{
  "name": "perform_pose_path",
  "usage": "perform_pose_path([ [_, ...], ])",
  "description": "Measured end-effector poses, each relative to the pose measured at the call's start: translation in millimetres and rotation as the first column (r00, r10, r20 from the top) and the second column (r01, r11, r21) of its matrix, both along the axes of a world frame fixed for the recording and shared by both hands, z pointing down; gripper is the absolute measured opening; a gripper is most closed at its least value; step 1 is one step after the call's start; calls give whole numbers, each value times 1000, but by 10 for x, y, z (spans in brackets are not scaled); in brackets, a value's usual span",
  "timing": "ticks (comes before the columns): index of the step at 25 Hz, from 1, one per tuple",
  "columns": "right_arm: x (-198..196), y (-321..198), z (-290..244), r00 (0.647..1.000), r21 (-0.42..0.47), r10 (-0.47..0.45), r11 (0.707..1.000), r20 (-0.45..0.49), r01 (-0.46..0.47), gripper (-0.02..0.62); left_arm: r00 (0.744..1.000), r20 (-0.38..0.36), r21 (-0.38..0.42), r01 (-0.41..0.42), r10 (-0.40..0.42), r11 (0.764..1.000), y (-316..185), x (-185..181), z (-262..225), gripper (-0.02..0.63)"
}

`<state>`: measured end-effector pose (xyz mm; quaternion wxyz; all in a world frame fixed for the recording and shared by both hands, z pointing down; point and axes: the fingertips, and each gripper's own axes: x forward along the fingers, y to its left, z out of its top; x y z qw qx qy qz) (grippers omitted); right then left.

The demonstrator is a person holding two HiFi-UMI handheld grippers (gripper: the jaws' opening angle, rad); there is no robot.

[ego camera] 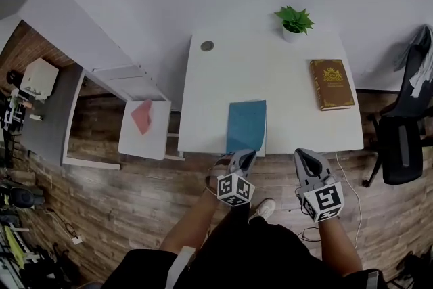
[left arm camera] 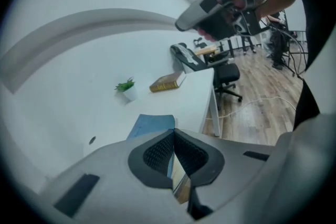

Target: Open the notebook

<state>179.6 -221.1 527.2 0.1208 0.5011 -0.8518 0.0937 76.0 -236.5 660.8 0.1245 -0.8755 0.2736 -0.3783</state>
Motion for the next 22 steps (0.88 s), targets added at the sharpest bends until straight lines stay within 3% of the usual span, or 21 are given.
perform_pose_path([
  [2, -34, 12, -1, 1000, -1, -8, 1000, 0, 8, 0, 993, -89, 10, 74, -73, 997, -33, -79, -148, 6],
  [4, -78, 25, 3, 1000, -4, -17, 1000, -2, 17, 0, 970, -188, -3, 156, -154, 988, -68, -192, -276, 6],
  [6, -136, 42, 26, 1000, -14, -30, 999, -5, 30, 0, 925, -290, -47, 241, -244, 969, -102, -333, -365, 6],
  [8, -200, 50, 32, 999, -18, -43, 999, -7, 43, 0, 863, -380, -108, 316, -333, 943, -129, -477, -424, 6],
  [10, -252, 57, 38, 998, -23, -56, 998, -12, 56, 0, 785, -455, -172, 386, -421, 906, -153, -630, -470, 6],
  [13, -316, 48, 22, 997, -16, -71, 997, -16, 71, 0, 641, -536, -275, 482, -549, 832, -175, -902, -464, 6],
  [19, -427, 53, 46, 995, -26, -97, 995, -28, 96, 0, 285, -609, -501, 586, -741, 637, -209, -1547, -384, 5],
  [20, -452, 40, 35, 995, -19, -101, 995, -27, 101, 0, 243, -607, -522, 596, -757, 610, -230, -1648, -365, 5],
  [22, -502, 15, 16, 994, -4, -109, 994, -23, 109, 0, 198, -596, -540, 619, -778, 571, -267, -1825, -312, 5],
])
